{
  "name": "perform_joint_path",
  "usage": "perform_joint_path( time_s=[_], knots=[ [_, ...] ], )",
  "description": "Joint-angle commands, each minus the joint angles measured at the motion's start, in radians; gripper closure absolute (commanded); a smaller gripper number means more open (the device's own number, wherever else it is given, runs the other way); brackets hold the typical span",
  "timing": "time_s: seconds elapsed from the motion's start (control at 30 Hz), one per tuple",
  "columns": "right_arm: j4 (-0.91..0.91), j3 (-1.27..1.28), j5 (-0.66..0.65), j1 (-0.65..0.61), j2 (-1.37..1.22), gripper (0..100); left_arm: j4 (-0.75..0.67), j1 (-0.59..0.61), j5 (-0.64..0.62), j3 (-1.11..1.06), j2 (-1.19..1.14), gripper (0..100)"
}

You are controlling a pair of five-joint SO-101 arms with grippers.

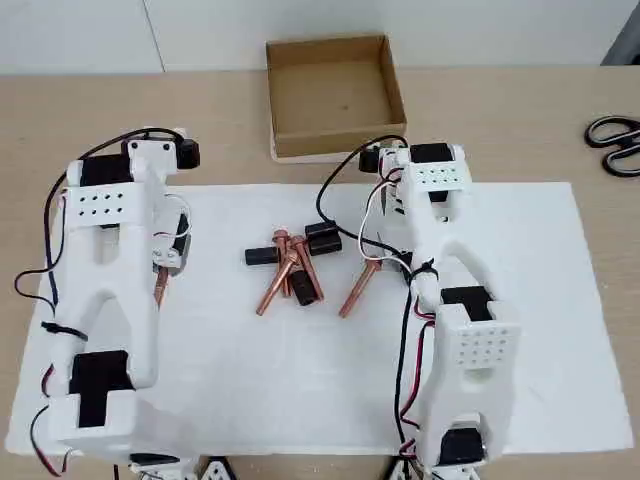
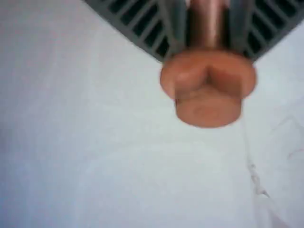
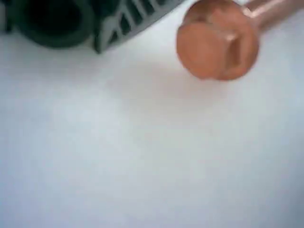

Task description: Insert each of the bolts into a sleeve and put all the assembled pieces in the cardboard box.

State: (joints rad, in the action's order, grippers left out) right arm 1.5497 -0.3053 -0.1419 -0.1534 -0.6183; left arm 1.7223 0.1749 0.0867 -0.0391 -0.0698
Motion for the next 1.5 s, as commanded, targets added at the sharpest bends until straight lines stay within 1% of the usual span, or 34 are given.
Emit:
perform_joint_path(
  time_s=[0.0,0.03,0.27,0.57,0.7,1.47],
  knots=[
    [0.018,-0.009,-0.012,-0.002,-0.031,89.0,-0.012,0.003,0.009,0.004,0.048,99],
    [0.030,-0.015,-0.014,-0.002,-0.031,87.4,-0.012,0.003,0.009,0.004,0.048,99],
    [0.070,-0.031,-0.014,-0.010,-0.028,88.3,-0.014,0.003,0.009,0.005,0.052,99],
    [0.139,-0.038,-0.015,-0.012,0.096,87.4,-0.014,0.000,0.009,0.005,0.052,99],
    [0.151,-0.037,-0.015,-0.010,0.108,83.0,-0.014,0.000,0.009,0.005,0.052,99],
    [0.153,-0.034,-0.014,-0.005,0.071,82.9,-0.026,0.003,0.009,0.004,0.046,99]
  ],
)
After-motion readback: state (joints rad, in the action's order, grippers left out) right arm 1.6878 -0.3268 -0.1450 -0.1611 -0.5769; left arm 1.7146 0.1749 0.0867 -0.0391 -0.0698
